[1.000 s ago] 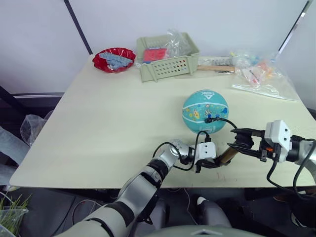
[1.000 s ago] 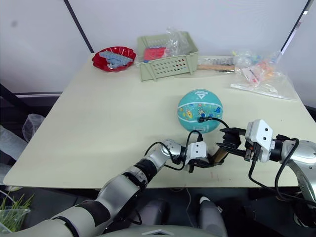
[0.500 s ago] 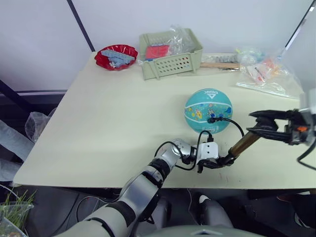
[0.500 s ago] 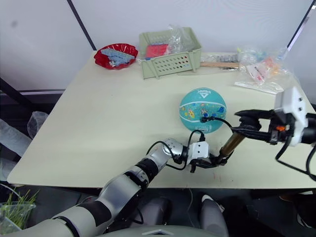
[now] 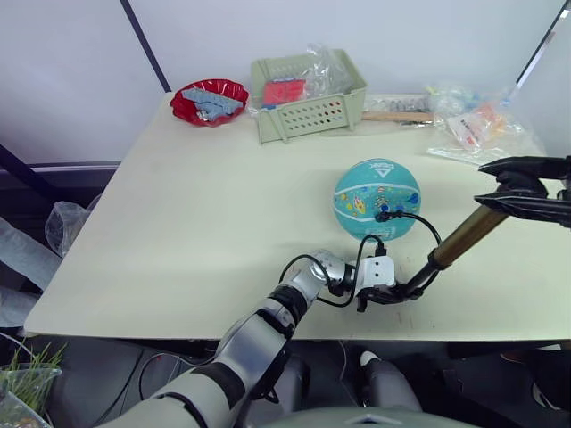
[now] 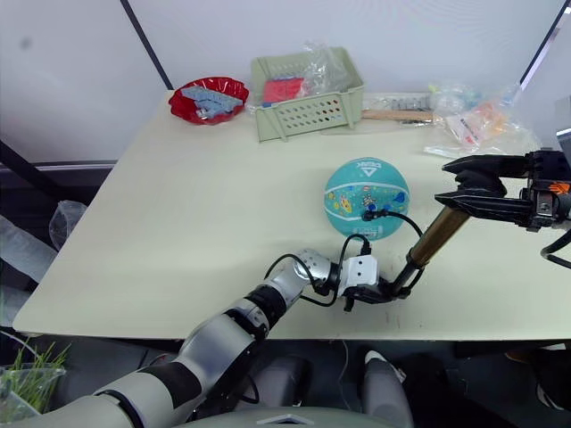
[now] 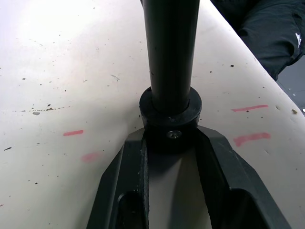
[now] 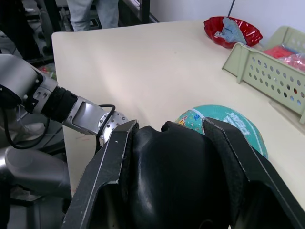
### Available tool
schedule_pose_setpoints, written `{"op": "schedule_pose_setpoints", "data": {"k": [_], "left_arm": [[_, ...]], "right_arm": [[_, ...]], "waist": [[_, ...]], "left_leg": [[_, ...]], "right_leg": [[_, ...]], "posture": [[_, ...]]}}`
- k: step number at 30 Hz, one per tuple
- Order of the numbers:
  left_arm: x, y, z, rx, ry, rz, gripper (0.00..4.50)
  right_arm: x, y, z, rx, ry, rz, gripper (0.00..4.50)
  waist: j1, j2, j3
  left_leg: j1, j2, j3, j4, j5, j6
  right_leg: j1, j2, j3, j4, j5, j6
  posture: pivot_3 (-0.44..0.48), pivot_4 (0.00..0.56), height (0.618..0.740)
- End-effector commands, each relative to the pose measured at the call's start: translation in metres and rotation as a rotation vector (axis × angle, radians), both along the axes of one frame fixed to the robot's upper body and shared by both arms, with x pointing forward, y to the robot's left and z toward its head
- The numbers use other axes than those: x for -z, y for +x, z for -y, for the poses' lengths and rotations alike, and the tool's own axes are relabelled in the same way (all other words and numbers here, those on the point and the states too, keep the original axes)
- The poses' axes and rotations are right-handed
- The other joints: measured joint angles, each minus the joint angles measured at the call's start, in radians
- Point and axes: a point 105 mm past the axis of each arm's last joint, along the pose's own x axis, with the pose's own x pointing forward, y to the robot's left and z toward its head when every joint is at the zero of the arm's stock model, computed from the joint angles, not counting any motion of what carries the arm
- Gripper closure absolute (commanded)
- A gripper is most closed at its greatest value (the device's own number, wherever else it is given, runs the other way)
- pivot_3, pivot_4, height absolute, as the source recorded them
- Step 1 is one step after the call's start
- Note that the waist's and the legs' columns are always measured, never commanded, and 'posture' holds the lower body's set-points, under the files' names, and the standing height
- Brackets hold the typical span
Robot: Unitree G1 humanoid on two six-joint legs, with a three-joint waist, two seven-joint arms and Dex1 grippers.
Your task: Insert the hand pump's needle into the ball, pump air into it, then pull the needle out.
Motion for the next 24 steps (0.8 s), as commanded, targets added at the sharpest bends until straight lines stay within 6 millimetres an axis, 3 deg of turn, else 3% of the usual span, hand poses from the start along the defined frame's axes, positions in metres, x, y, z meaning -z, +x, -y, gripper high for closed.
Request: {"op": "schedule_pose_setpoints", "data": {"k": [1,6,13,17,24], "left_arm": [[0.037,-0.013,-0.024,-0.010,0.155,-0.084,3.52],[0.037,-0.012,-0.024,-0.013,0.156,-0.083,3.52],[0.036,-0.011,-0.024,-0.020,0.153,-0.083,3.52],[0.038,-0.012,-0.025,-0.022,0.156,-0.084,3.52],[0.037,-0.011,-0.025,-0.022,0.153,-0.083,3.52]], "right_arm": [[-0.006,-0.002,0.004,0.019,-0.015,0.091,2.87],[0.049,0.008,0.004,0.028,-0.071,0.011,2.87],[0.090,0.009,0.002,0.030,-0.064,-0.029,2.87],[0.135,0.012,-0.004,0.056,-0.099,-0.078,2.87],[0.170,0.010,-0.009,0.048,-0.135,-0.086,2.87]], "waist": [[0.000,0.000,0.000],[-0.003,-0.004,-0.001],[-0.004,-0.006,-0.003],[-0.004,-0.010,-0.005],[-0.005,-0.014,-0.010]], "left_leg": [[0.000,0.000,0.000,0.000,0.000,0.000],[0.003,0.000,0.000,0.000,0.000,0.000],[0.006,0.001,0.000,0.001,0.000,0.000],[0.006,0.001,0.000,0.001,0.000,0.000],[0.007,0.001,0.000,0.000,0.000,0.000]], "right_leg": [[0.000,0.000,0.000,0.000,0.000,0.000],[0.003,0.001,0.000,0.000,0.000,0.000],[0.005,0.002,0.000,0.000,-0.002,0.003],[0.005,0.002,0.000,0.000,0.000,0.000],[0.006,0.003,0.000,0.000,-0.001,0.001]], "posture": [[0.000,0.150,0.740],[0.000,0.150,0.740],[0.000,0.150,0.740],[0.000,0.150,0.740],[0.000,0.150,0.740]]}}
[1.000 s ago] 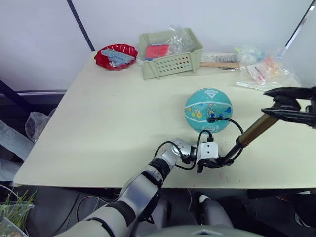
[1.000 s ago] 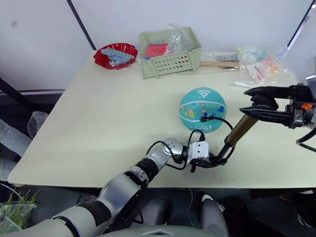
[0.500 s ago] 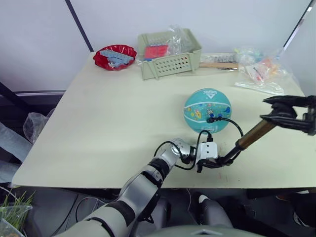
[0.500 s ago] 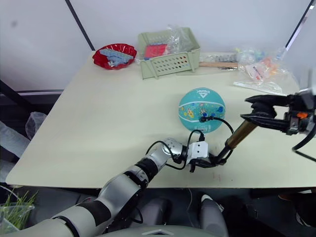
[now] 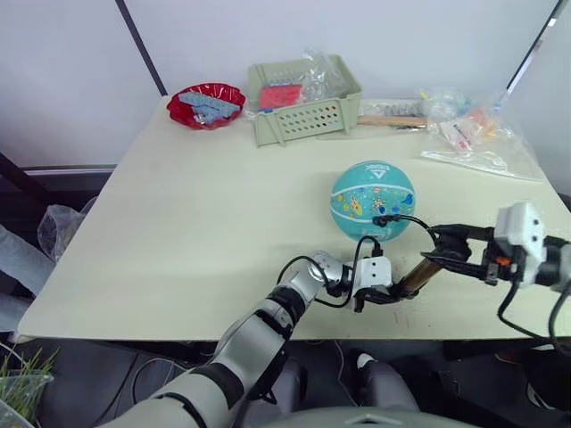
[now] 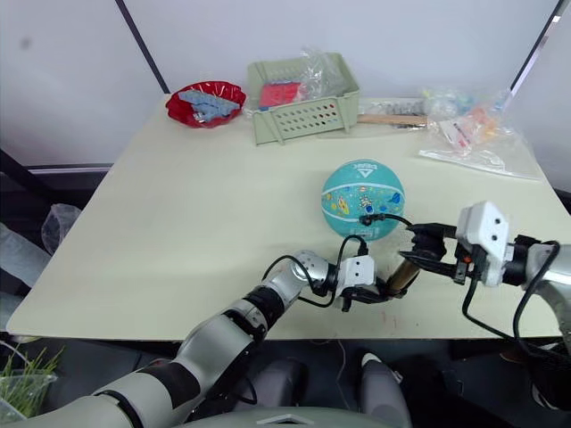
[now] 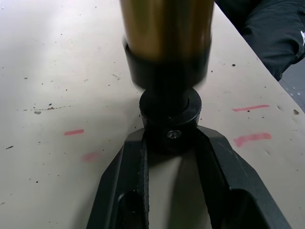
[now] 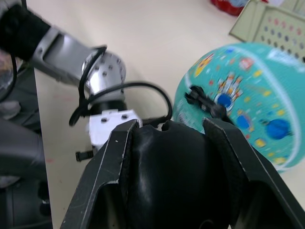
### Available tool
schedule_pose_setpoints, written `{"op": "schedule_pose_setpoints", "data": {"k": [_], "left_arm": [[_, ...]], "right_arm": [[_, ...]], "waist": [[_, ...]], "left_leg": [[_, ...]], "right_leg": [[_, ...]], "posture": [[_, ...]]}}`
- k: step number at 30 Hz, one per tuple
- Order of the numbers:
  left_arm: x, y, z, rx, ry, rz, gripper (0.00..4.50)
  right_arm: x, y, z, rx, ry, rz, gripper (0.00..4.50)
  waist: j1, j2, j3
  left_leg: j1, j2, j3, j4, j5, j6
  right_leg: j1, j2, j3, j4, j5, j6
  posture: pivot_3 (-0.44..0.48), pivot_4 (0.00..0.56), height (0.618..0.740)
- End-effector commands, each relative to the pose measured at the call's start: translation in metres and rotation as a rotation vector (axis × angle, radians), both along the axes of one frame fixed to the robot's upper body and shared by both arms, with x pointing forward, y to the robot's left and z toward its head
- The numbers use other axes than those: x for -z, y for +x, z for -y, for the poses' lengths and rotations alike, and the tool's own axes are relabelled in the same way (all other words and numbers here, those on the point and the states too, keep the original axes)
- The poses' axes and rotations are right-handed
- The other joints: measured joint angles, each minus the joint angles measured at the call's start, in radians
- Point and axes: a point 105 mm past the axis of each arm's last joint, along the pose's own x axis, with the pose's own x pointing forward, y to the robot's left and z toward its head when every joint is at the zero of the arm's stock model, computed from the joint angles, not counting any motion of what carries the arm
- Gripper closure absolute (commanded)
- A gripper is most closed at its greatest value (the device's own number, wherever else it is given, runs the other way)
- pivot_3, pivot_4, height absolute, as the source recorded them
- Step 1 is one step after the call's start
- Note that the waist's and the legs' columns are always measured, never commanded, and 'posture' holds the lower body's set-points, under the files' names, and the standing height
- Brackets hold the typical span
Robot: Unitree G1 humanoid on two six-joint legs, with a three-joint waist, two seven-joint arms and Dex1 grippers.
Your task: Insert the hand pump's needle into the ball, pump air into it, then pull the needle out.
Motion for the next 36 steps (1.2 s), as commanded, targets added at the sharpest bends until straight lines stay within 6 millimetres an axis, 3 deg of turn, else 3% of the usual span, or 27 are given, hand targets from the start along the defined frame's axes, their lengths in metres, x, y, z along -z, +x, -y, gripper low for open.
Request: {"op": "schedule_pose_setpoints", "data": {"k": [1,3,7,22,30,36], "left_arm": [[0.032,-0.013,-0.020,0.002,0.135,-0.076,3.52],[0.032,-0.013,-0.020,0.002,0.135,-0.077,3.52],[0.032,-0.012,-0.021,0.000,0.138,-0.077,3.52],[0.033,-0.014,-0.020,0.011,0.141,-0.076,3.52],[0.032,-0.013,-0.019,0.010,0.143,-0.073,3.52],[0.032,-0.012,-0.020,0.009,0.144,-0.072,3.52]], "right_arm": [[0.030,-0.003,0.006,0.016,-0.064,-0.079,2.87],[0.024,-0.001,0.005,0.021,-0.037,-0.064,2.87],[-0.005,0.002,0.008,0.009,0.004,-0.009,2.87],[-0.125,-0.016,0.018,-0.045,0.078,0.120,2.87],[-0.160,-0.023,0.017,-0.041,0.094,0.162,2.87],[-0.163,-0.023,0.016,-0.036,0.088,0.132,2.87]], "waist": [[-0.001,0.001,-0.001],[-0.001,0.001,-0.002],[0.000,0.001,-0.001],[0.004,0.011,0.009],[0.003,0.012,0.010],[0.003,0.012,0.010]], "left_leg": [[0.000,0.000,0.000,0.000,0.000,0.000],[0.001,0.000,0.000,0.000,0.000,0.000],[0.001,0.000,0.000,0.000,0.000,0.000],[-0.004,-0.001,0.000,0.000,0.000,0.000],[-0.004,-0.001,0.000,-0.001,0.000,0.000],[-0.005,-0.001,0.000,0.000,0.000,0.000]], "right_leg": [[0.000,0.000,0.000,0.000,0.000,0.000],[0.001,0.000,0.000,0.000,0.000,0.000],[0.001,0.000,0.000,0.000,0.000,0.000],[-0.002,-0.002,0.000,0.000,0.001,-0.001],[-0.003,-0.002,0.000,0.000,0.001,-0.001],[-0.004,-0.003,0.000,0.000,0.001,-0.001]], "posture": [[0.000,0.150,0.740],[0.000,0.150,0.740],[0.000,0.150,0.740],[0.000,0.150,0.740],[0.000,0.150,0.740],[0.000,0.150,0.740]]}}
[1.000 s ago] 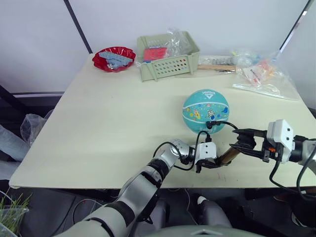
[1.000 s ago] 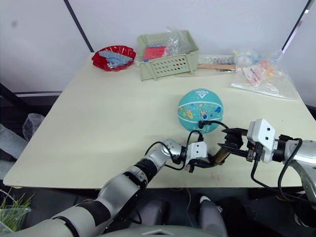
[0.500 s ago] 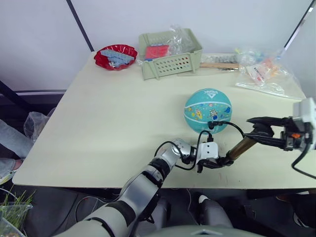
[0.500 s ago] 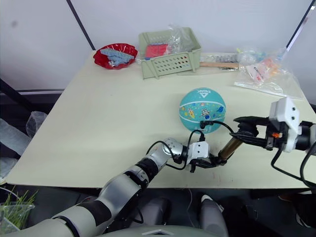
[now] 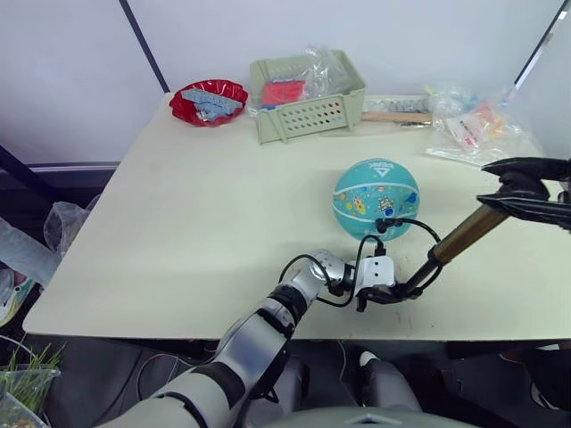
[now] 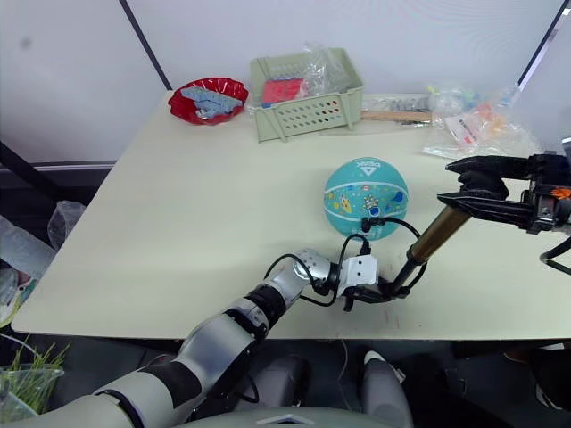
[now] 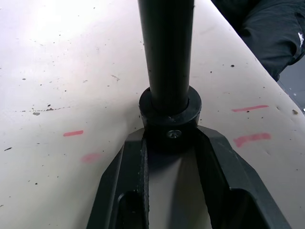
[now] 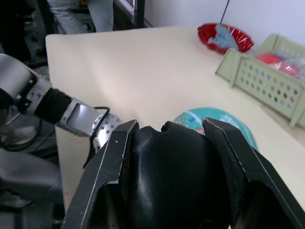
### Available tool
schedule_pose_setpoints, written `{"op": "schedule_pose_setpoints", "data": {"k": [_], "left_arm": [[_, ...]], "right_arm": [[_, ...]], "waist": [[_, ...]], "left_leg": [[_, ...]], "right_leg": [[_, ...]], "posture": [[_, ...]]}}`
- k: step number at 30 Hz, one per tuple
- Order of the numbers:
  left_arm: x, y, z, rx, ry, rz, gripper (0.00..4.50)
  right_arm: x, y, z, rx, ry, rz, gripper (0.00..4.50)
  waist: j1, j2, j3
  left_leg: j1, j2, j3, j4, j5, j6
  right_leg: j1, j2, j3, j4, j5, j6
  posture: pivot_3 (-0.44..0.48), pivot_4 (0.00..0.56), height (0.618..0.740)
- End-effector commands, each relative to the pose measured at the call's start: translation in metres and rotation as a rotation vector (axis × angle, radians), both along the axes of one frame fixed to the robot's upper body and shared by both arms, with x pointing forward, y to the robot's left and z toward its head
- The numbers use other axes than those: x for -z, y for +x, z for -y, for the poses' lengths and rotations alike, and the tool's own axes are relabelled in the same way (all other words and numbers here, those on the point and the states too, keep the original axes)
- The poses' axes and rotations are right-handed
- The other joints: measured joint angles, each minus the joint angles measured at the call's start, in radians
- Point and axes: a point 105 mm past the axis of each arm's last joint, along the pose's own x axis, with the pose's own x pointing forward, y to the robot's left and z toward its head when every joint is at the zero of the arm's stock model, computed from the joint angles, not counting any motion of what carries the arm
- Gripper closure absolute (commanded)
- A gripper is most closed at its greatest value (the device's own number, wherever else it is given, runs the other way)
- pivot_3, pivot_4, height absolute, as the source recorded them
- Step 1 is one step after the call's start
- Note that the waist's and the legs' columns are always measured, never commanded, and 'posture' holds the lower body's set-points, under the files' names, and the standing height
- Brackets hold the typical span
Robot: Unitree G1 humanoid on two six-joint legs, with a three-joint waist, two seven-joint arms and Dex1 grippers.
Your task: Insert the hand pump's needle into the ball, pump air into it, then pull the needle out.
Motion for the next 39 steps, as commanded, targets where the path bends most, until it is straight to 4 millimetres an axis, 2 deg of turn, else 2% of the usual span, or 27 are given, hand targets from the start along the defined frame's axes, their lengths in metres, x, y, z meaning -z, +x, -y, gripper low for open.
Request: {"op": "schedule_pose_setpoints", "data": {"k": [1,3,7,10,12,19,21,27,31,39], "left_arm": [[0.037,-0.012,-0.025,-0.012,0.158,-0.078,3.52],[0.036,-0.011,-0.024,-0.012,0.157,-0.079,3.52],[0.036,-0.011,-0.024,-0.012,0.155,-0.079,3.52],[0.036,-0.011,-0.025,-0.014,0.154,-0.080,3.52],[0.036,-0.010,-0.025,-0.017,0.155,-0.078,3.52],[0.036,-0.010,-0.025,-0.019,0.155,-0.076,3.52],[0.036,-0.010,-0.025,-0.018,0.155,-0.076,3.52],[0.036,-0.011,-0.024,-0.014,0.153,-0.075,3.52],[0.035,-0.011,-0.024,-0.011,0.153,-0.075,3.52],[0.036,-0.011,-0.024,-0.013,0.155,-0.077,3.52]], "right_arm": [[-0.013,-0.005,-0.002,-0.004,-0.013,0.075,2.87],[0.010,-0.001,-0.004,-0.003,-0.050,0.028,2.87],[0.037,0.001,-0.008,-0.021,-0.051,-0.030,2.87],[0.078,0.005,-0.013,-0.018,-0.047,-0.085,2.87],[0.098,0.005,-0.018,-0.022,-0.047,-0.094,2.87],[0.144,0.011,-0.018,0.017,-0.089,-0.094,2.87],[0.152,0.013,-0.016,0.029,-0.107,-0.077,2.87],[0.153,0.015,-0.013,0.037,-0.104,-0.046,2.87],[0.128,0.018,-0.011,0.051,-0.046,0.008,2.87],[0.038,0.007,0.000,-0.001,-0.004,0.109,2.87]], "waist": [[0.000,0.000,0.000],[0.000,-0.001,0.000],[-0.001,-0.002,-0.001],[-0.002,-0.008,-0.004],[-0.004,-0.010,-0.006],[-0.005,-0.013,-0.010],[-0.005,-0.013,-0.010],[-0.004,-0.012,-0.010],[-0.003,-0.011,-0.010],[0.000,0.000,-0.001]], "left_leg": [[0.000,0.000,0.000,0.000,0.000,0.000],[0.000,0.000,0.000,0.000,0.000,0.000],[0.002,0.000,0.000,0.000,0.000,0.000],[0.003,0.001,0.000,0.000,0.000,0.000],[0.004,0.001,0.000,0.000,0.000,0.000],[0.006,0.002,0.000,0.000,0.000,0.000],[0.006,0.002,0.000,0.000,0.000,0.000],[0.006,0.001,0.000,0.000,0.000,0.000],[0.006,0.001,0.000,0.000,0.000,0.000],[0.003,0.000,0.000,0.000,0.000,0.000]], "right_leg": [[0.000,0.000,0.000,0.000,0.000,0.000],[0.000,0.000,0.000,0.000,0.000,0.000],[0.001,0.000,0.000,0.000,0.000,0.000],[0.002,0.001,0.000,0.000,0.000,0.001],[0.003,0.002,0.000,0.000,0.000,0.001],[0.004,0.003,0.000,0.001,-0.002,0.003],[0.004,0.003,0.001,0.001,-0.001,0.002],[0.004,0.003,0.001,0.001,0.000,0.001],[0.004,0.003,0.001,0.001,0.000,0.001],[0.002,0.002,0.000,0.000,0.000,0.000]], "posture": [[0.000,0.150,0.740],[0.000,0.150,0.740],[0.000,0.150,0.740],[0.000,0.150,0.740],[0.000,0.150,0.740],[0.000,0.150,0.740],[0.000,0.150,0.740],[0.000,0.150,0.740],[0.000,0.150,0.740],[0.000,0.150,0.740]]}}
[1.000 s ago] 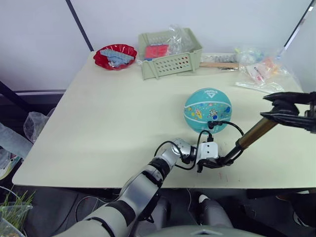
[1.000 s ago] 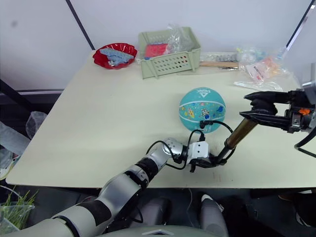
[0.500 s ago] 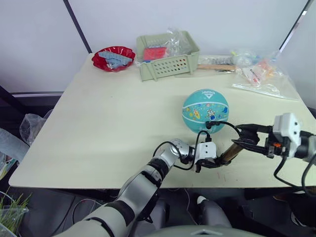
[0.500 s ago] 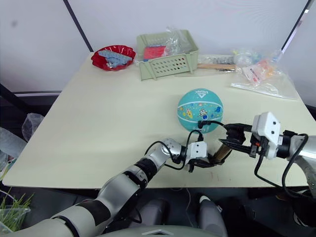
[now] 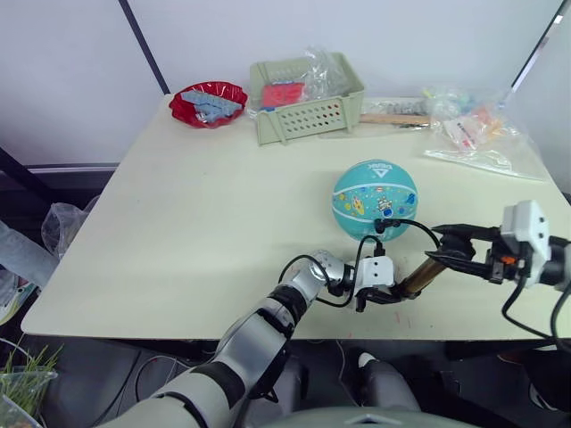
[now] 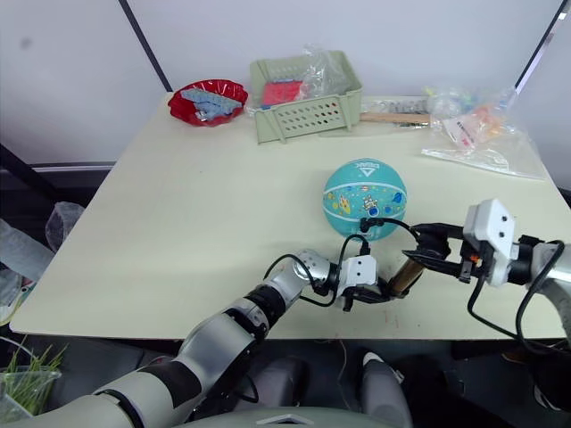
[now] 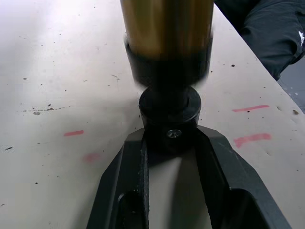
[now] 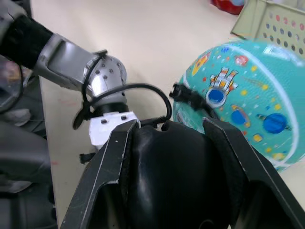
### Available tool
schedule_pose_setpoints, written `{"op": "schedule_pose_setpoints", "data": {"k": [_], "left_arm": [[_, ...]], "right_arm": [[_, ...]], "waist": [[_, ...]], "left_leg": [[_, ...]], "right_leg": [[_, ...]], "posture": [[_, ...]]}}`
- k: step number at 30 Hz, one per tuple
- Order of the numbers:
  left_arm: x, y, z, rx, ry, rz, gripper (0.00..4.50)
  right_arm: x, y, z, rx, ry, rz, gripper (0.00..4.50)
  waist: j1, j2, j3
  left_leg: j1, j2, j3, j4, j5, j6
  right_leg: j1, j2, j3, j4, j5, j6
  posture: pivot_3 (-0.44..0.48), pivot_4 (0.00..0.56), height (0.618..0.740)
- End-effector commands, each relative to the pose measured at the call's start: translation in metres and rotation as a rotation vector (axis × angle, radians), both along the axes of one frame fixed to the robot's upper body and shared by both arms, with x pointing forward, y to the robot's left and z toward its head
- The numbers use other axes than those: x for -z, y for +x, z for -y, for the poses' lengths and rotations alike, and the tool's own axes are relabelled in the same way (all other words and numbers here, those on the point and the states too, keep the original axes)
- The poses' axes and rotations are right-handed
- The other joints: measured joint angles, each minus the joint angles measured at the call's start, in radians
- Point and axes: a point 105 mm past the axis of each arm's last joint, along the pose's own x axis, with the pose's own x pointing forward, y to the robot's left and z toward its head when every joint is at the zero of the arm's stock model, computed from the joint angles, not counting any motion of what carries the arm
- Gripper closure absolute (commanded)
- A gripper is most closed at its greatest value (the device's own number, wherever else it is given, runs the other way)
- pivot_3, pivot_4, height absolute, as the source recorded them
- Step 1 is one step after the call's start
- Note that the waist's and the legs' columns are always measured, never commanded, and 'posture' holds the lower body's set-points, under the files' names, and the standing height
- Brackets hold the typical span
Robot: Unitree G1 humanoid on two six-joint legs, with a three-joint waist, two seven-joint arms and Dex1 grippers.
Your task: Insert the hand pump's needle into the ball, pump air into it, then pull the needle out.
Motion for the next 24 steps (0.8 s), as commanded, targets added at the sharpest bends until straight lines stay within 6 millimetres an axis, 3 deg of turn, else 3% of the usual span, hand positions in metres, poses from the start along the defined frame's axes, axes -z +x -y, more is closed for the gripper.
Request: {"op": "schedule_pose_setpoints", "data": {"k": [1,6,11,14,17,19,24], "left_arm": [[0.035,-0.011,-0.024,-0.009,0.148,-0.074,3.52],[0.035,-0.012,-0.023,-0.007,0.147,-0.075,3.52],[0.035,-0.013,-0.022,-0.006,0.146,-0.076,3.52],[0.035,-0.012,-0.023,-0.007,0.148,-0.075,3.52],[0.035,-0.012,-0.023,-0.008,0.149,-0.074,3.52],[0.035,-0.011,-0.023,-0.006,0.151,-0.069,3.52],[0.031,-0.009,-0.020,-0.025,0.127,-0.068,3.52]], "right_arm": [[-0.070,-0.011,0.007,-0.020,0.021,0.143,2.87],[-0.107,-0.018,0.007,-0.016,0.051,0.161,2.87],[-0.132,-0.023,0.011,0.006,0.052,0.174,2.87],[-0.135,-0.022,0.011,0.014,0.061,0.163,2.87],[-0.126,-0.020,0.010,0.014,0.053,0.141,2.87],[-0.085,-0.013,0.007,0.009,-0.043,0.059,2.87],[-0.012,-0.009,0.001,0.013,-0.067,-0.061,2.87]], "waist": [[0.001,0.003,0.003],[0.000,0.003,0.004],[0.000,0.003,0.004],[0.001,0.004,0.005],[0.001,0.004,0.005],[0.001,0.002,0.004],[-0.002,-0.005,0.000]], "left_leg": [[-0.001,0.000,0.000,0.000,0.000,0.000],[-0.002,0.000,0.000,-0.001,0.000,0.000],[-0.002,0.000,0.000,-0.001,0.000,0.000],[-0.003,0.000,0.000,-0.001,0.000,0.000],[-0.004,0.000,0.000,-0.001,0.000,0.000],[-0.004,0.000,0.000,-0.001,0.000,0.000],[0.001,0.000,0.001,-0.001,0.000,0.000]], "right_leg": [[0.000,0.000,0.000,0.000,0.000,0.000],[-0.002,-0.001,0.000,0.000,0.000,0.000],[-0.002,-0.002,0.000,0.000,0.000,0.000],[-0.003,-0.002,0.000,0.000,0.000,0.000],[-0.004,-0.002,0.000,0.000,0.000,0.000],[-0.004,-0.002,0.000,0.000,0.000,0.000],[0.000,-0.001,0.000,0.000,0.000,0.000]], "posture": [[0.000,0.150,0.740],[0.000,0.150,0.740],[0.000,0.150,0.740],[0.000,0.150,0.740],[0.000,0.150,0.740],[0.000,0.150,0.740],[0.000,0.150,0.740]]}}
